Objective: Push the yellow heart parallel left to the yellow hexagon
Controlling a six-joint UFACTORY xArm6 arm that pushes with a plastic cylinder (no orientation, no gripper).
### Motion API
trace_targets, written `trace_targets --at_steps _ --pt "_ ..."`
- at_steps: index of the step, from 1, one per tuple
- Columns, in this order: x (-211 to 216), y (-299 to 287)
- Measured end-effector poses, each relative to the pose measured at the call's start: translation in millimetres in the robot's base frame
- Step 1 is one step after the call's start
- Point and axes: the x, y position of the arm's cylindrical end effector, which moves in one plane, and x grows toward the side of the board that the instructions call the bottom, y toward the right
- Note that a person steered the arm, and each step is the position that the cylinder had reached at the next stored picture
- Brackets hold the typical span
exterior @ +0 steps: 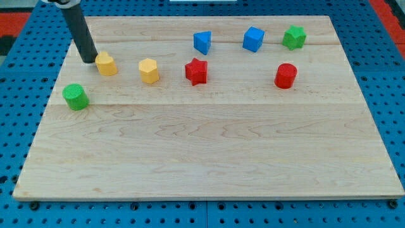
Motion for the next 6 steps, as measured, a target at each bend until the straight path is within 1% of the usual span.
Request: trace_targets --at_steps 1,3,4,5,6 --pt "-22.0 0.0" --pt "-0.3 29.5" --pt "20.5 29.5" --pt "28.8 28.8" --pt "56.0 -49.9"
